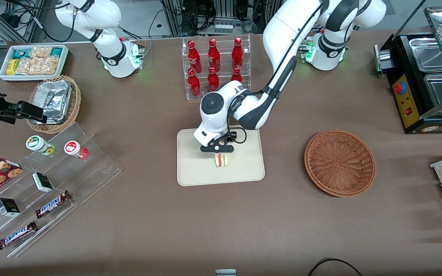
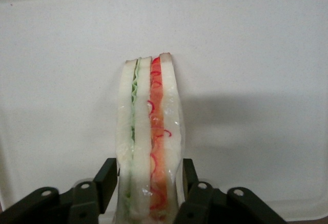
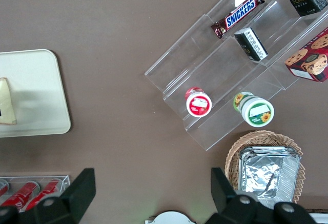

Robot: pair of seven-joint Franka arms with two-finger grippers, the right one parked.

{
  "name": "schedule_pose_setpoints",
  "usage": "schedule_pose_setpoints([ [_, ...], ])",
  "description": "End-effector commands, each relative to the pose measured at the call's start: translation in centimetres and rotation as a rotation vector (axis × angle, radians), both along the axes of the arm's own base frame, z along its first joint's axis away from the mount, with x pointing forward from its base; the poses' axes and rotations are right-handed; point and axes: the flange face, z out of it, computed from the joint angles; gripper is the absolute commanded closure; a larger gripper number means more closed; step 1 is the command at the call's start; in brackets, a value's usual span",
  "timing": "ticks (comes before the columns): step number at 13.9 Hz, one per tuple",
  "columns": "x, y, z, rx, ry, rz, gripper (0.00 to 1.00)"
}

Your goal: Place sandwich from basket to tray

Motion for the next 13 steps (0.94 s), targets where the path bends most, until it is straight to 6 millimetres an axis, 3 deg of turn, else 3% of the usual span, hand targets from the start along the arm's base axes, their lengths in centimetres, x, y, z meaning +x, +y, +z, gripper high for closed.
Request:
schedule_pose_setpoints([
  [1,0.7,-0.2,2.9,-0.017,-0.035,0.021,0.00],
  [4,1.3,0.8,7.5,-0.018,-0.050,0.096,0.00],
  [6,2.5,3.1,11.4,0.000,-0.072,0.155,0.00],
  [11,4.7,10.5,20.4,0.050,-0.072,0.174,0.00],
  [13,5.8,14.5,22.8,0.037,-0.054,0.177,0.00],
])
